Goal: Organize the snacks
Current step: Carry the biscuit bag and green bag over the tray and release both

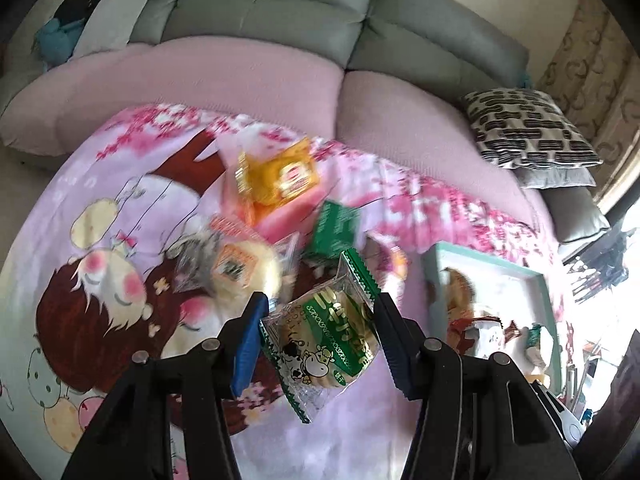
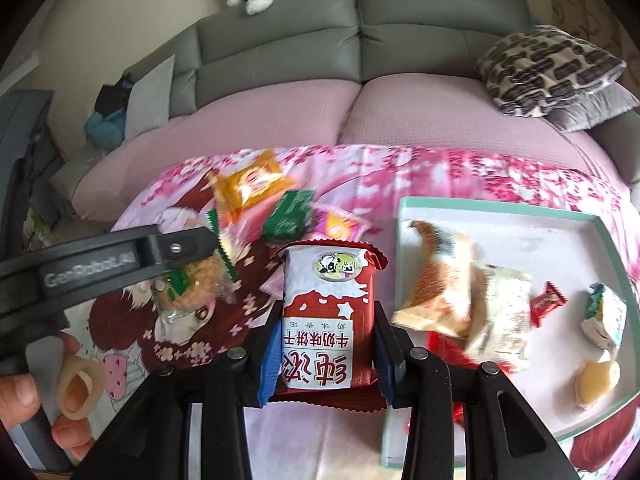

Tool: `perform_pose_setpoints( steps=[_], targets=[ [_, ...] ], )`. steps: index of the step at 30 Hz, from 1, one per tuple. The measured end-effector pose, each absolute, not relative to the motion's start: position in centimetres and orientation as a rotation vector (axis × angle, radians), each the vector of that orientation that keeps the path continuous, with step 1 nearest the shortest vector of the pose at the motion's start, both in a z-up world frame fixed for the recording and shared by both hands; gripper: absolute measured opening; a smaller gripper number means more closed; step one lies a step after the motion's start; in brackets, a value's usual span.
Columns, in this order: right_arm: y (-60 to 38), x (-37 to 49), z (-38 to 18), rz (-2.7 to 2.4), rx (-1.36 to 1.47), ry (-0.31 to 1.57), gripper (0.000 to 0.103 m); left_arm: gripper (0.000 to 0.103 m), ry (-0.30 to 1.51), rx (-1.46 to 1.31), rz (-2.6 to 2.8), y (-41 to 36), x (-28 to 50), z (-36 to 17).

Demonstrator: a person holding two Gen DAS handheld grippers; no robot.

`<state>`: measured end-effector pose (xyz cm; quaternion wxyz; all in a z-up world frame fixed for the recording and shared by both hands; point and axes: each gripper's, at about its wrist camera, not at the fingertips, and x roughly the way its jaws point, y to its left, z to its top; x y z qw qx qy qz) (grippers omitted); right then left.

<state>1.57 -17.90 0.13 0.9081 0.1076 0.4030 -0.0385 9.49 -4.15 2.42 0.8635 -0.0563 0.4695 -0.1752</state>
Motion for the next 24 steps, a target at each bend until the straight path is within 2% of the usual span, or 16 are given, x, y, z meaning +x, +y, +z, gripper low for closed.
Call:
perform_pose_setpoints(
  steps=[24],
  targets=[
    [-37.6,-7.7,2.4,-0.526,0.491,0.707,0.042,0.056,0.920,0.012,-0.653,-18.7,4.1,5.4]
  ],
)
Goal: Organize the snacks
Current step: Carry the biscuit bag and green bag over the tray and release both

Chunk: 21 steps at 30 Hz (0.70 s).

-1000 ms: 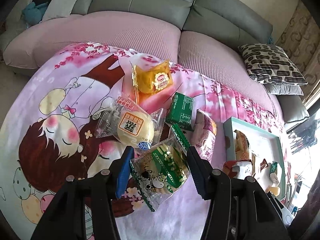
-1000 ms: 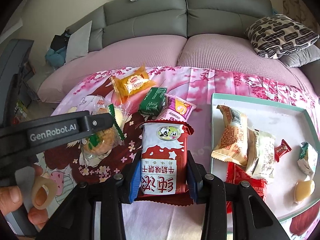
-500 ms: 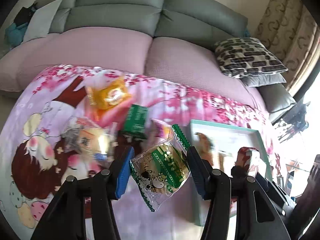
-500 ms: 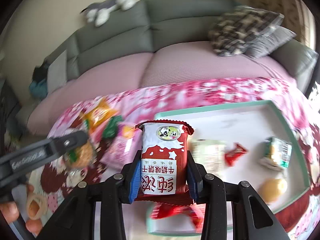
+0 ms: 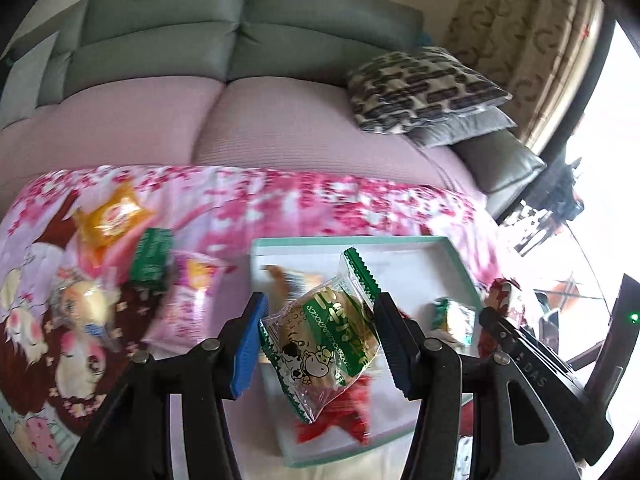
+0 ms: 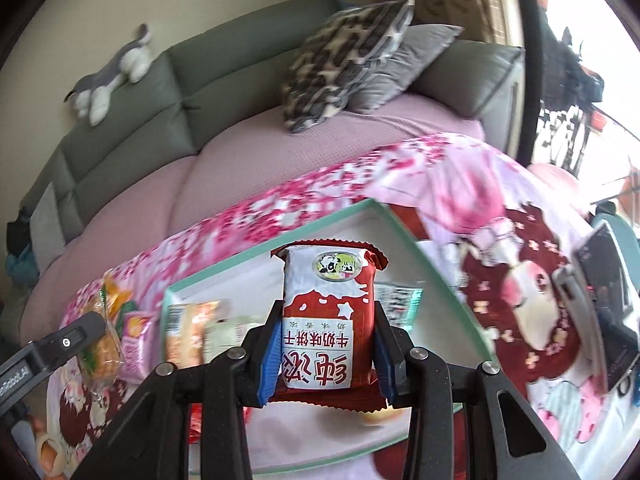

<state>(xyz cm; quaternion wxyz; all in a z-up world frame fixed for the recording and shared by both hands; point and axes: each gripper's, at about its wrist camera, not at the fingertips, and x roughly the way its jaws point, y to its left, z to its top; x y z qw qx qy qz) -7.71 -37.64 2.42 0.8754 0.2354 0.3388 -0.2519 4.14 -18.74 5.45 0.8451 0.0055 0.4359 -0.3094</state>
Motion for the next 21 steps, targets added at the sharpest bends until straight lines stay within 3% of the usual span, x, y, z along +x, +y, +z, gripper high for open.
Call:
perform_pose_setpoints(
  steps=[21],
  targets=[
    [-39.3,-4.6,-1.2,-0.457,0.508,0.763,0.042,0.056,0.907,0.046,-0.682,-24.9,4.6,3.4]
  ],
)
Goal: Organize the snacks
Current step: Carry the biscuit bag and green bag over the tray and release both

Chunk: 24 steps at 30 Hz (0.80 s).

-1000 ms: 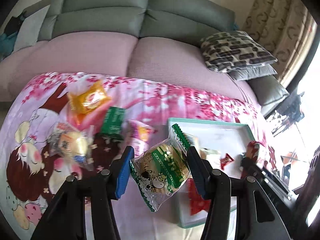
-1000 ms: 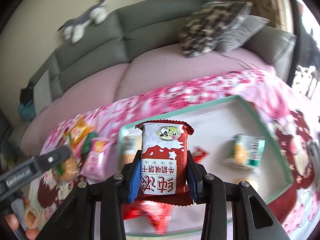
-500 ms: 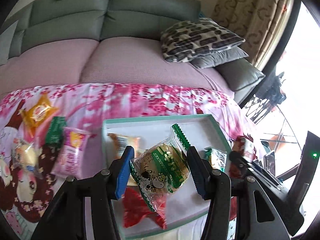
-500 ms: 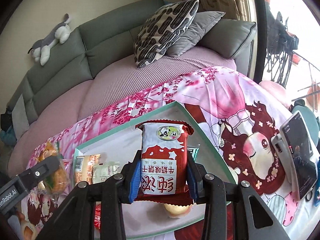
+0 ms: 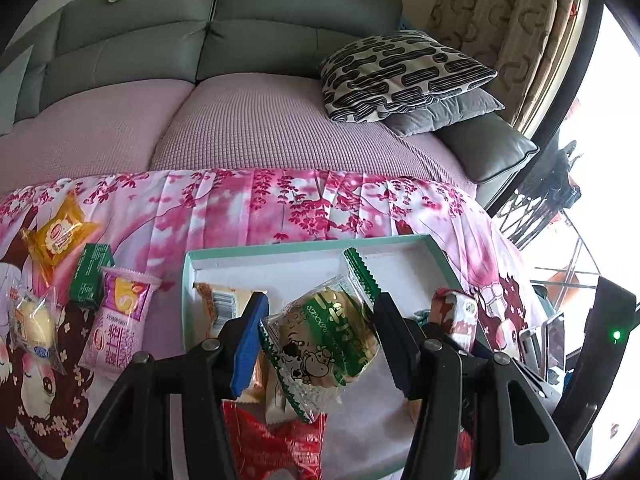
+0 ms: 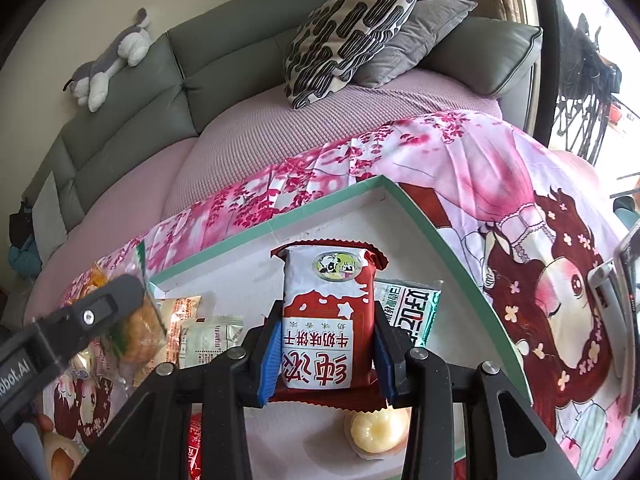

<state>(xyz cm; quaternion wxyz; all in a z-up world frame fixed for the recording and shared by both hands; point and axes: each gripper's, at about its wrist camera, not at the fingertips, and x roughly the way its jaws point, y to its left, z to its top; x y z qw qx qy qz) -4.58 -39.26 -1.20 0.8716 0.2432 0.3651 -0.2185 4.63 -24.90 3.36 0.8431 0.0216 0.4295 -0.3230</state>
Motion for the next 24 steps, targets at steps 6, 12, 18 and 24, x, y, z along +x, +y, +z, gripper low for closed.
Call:
perform_pose_setpoints(
  steps=[6,12,18,24],
  targets=[
    [-39.3,-4.2,-1.6,-0.451,0.514,0.771,0.042,0.056,0.909,0.063,-0.679,-25.7,5.1,2.8],
    [-39.4,-4.0,-1.8,-0.441,0.518,0.774,0.042,0.056,0.892,0.073,-0.674,-26.3,5.5,2.8],
    [-39.3,-3.8,-1.8,-0.441,0.511,0.775,0.042,0.056,0.879,0.077,-0.687,-27.0,5.7,2.7],
    [-39.1,-3.5,-2.0,-0.441,0.501,0.785,0.042,0.057,0.889,0.079,-0.687,-27.3,6.1,2.2]
  ],
)
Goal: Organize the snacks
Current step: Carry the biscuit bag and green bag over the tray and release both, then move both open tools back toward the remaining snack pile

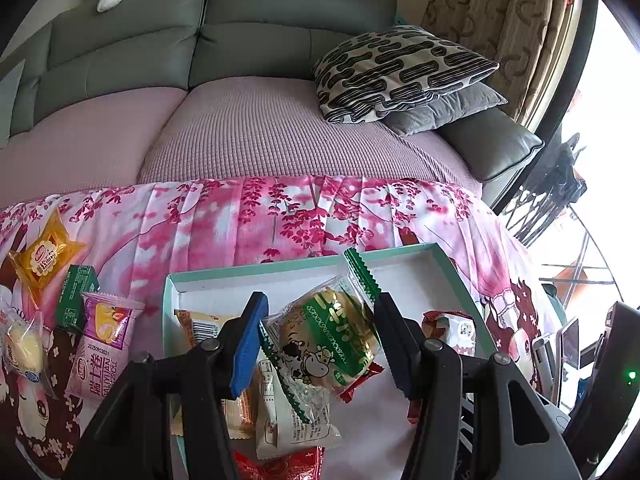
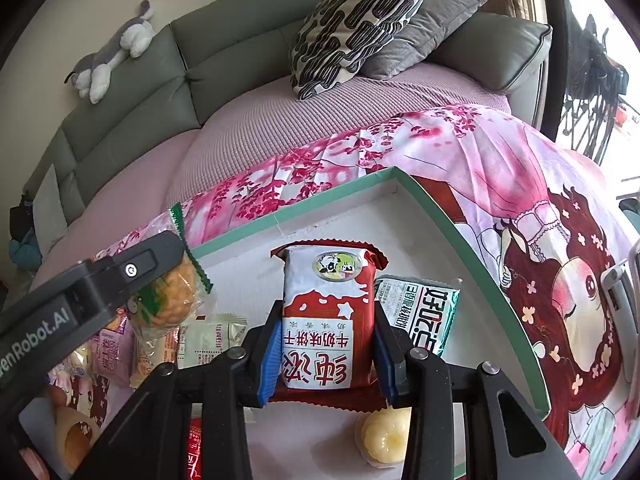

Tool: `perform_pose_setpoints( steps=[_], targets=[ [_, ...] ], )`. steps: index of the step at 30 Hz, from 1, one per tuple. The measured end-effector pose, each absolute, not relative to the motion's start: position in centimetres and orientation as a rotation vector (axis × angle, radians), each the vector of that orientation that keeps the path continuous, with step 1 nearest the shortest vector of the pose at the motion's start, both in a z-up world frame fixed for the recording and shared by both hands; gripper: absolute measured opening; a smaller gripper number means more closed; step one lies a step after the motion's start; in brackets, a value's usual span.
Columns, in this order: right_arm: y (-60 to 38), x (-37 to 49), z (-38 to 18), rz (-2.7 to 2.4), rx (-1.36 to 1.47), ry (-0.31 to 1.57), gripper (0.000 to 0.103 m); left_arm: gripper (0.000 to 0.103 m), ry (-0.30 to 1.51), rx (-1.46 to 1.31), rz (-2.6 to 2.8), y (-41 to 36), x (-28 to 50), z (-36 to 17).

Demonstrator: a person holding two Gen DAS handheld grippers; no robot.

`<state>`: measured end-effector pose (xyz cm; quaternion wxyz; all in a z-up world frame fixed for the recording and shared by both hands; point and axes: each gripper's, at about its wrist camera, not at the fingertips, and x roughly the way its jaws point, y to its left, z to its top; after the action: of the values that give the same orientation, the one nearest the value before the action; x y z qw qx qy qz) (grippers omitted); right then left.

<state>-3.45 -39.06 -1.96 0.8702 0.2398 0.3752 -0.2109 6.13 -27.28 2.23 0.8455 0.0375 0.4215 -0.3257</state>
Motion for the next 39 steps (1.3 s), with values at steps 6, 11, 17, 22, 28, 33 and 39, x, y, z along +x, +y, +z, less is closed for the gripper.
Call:
perform_pose_setpoints(
  steps=[6,11,17,22,28,33,39],
  targets=[
    [-39.1,-3.4,-2.1,-0.448,0.503,0.790,0.042,0.069,0.888,0.084,-0.679,-27.2,6.2,2.5],
    [-39.0,-3.5,-2.0,-0.450,0.500,0.788,0.043,0.072,0.876,0.107,-0.661,-26.7,6.1,3.1],
    [-39.1,-3.5,-1.7,-0.468,0.488,0.791,0.068,0.080,0.879,0.127,-0.618,-25.9,6.4,3.3],
    [-38.6,-3.1,-1.5,-0.464,0.444,0.804,0.084,0.097,0.889,0.150,-0.547,-24.9,6.8,3.0],
    [-38.1,-3.2,-1.0,-0.474,0.380,0.770,0.103,0.100,0.832,0.159,-0.479,-23.4,7.0,3.3],
    [-38.1,-3.4,-0.9,-0.476,0.374,0.754,0.103,0.101,0.812,0.147,-0.456,-22.6,7.1,3.7],
    [-38.2,-3.6,-0.4,-0.487,0.382,0.726,0.103,0.101,0.808,0.170,-0.445,-22.6,6.8,3.9]
  ],
)
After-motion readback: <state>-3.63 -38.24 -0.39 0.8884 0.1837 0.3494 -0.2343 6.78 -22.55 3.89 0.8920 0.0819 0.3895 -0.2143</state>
